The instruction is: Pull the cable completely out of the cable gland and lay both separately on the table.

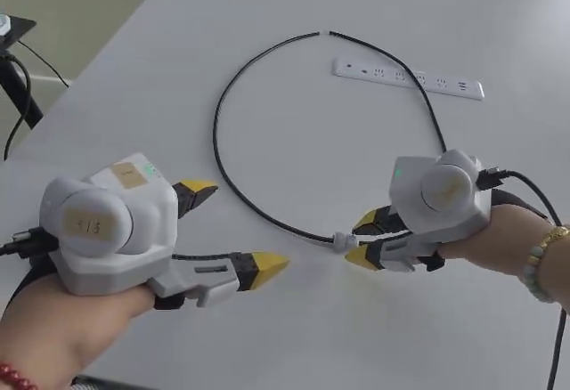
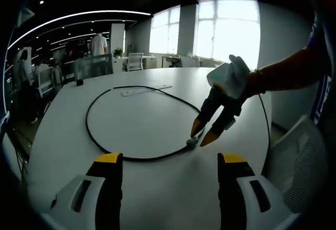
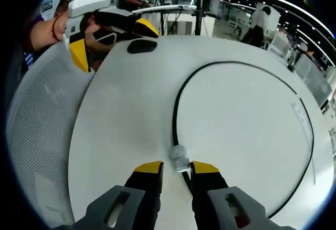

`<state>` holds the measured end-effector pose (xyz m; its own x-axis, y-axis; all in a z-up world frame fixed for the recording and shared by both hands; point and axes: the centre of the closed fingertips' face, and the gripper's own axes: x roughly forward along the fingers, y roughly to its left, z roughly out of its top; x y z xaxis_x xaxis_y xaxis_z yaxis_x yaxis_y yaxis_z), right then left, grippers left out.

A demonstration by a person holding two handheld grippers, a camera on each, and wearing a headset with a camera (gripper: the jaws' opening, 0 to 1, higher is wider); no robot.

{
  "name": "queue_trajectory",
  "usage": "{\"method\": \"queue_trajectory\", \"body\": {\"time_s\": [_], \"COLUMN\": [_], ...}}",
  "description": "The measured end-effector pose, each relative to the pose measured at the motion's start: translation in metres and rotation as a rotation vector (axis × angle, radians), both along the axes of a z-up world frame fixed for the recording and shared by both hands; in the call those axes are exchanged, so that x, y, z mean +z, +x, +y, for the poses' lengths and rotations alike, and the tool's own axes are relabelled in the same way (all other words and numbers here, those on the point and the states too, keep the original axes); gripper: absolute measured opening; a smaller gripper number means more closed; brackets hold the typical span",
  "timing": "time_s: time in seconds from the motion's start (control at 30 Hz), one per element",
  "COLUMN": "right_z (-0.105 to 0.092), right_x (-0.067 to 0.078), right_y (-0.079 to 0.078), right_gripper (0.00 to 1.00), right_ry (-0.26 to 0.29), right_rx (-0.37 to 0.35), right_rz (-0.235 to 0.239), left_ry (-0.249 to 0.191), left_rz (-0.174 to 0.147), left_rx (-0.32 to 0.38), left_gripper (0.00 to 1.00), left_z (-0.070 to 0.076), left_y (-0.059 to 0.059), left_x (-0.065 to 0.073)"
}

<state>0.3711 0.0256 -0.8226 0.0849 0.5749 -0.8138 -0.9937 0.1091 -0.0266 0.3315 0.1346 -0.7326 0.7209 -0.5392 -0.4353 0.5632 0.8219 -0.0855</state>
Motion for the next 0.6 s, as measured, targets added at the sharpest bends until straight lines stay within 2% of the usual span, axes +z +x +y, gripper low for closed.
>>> {"method": "queue_trajectory", "body": {"time_s": [0.3, 0.6], "right_z": [0.0000, -0.0010], "right_x": [-0.0051, -0.0036], "right_y": [0.0052, 0.0097], "right_gripper": [0.13, 0.10], "right_ry": [-0.034, -0.040], "right_rx": [0.036, 0.052], "right_rz": [0.001, 0.005], "left_ry": [0.000, 0.003], "left_rz": [-0.001, -0.002], "left_rx": [0.000, 0.002], "left_gripper": [0.74, 0.75], "left_z": [-0.0010, -0.0008], "left_y": [0.0027, 0.0049], "left_x": [0.0003, 0.0013]}}
